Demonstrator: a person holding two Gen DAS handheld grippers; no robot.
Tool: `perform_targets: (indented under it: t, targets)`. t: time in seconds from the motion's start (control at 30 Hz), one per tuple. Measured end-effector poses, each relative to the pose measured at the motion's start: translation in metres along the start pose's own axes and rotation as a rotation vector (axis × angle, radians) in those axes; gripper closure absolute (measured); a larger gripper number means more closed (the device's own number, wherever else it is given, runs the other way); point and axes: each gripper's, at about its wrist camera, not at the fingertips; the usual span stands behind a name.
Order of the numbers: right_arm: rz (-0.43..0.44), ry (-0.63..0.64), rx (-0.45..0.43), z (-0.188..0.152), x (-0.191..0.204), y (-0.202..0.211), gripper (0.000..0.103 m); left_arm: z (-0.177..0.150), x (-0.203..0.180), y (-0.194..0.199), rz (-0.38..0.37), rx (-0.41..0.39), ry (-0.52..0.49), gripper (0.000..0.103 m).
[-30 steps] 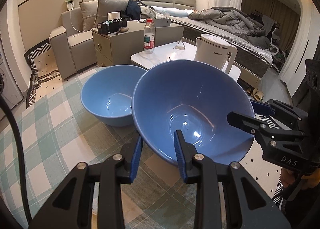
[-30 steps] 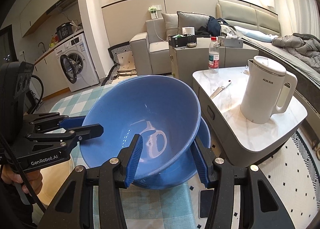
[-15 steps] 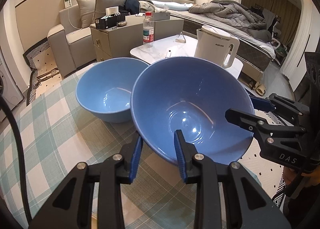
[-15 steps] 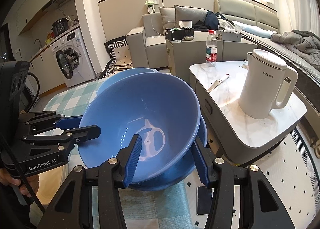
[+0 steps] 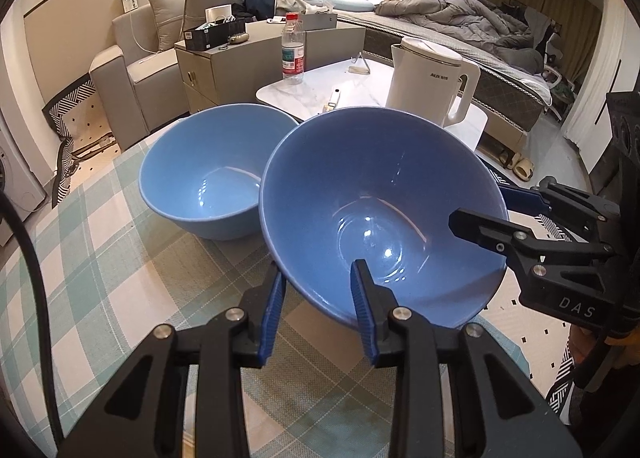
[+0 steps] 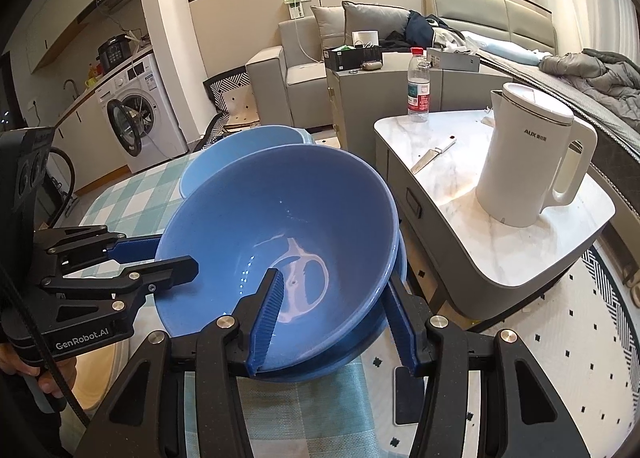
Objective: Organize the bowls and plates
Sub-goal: 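Lower the held blue bowl into the other blue bowl, then open both grippers to release the nested blue bowl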
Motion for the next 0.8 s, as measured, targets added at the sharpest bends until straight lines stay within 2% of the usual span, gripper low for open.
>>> perform_targets:
  t: [0.17,0.23,0.6,0.73,0.8]
  targets:
    - [-0.003,-0.004,0.007,-0.001,-0.006,-0.005,0.05,0.0,-0.001,-0.004,0.017,0.007,-0.004,0.068]
    - [-0.012,-0.01,0.004,-0.001,-0.009,-0.005,0.046,-0.001,-0.001,-0.004,0.027,0.005,-0.007,0.067]
    - [-0.015,-0.02,0.023,-0.003,-0.015,-0.012,0.045,-0.004,0.003,-0.008,0.042,0.02,0.001,0.066]
    - [-0.003,-0.02,0.028,-0.005,-0.016,-0.013,0.034,-0.005,0.005,-0.009,0.044,0.024,0.009,0.06]
    - [0.005,-0.023,0.031,-0.005,-0.016,-0.013,0.033,-0.006,0.005,-0.008,0.042,0.02,0.013,0.056]
Point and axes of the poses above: each gripper's, at about its wrist camera, not at the fingertips, and y roughly against the way its jaws point, x to its left, z to its top, and after that the axes turned 2 degrees about z, right-handed
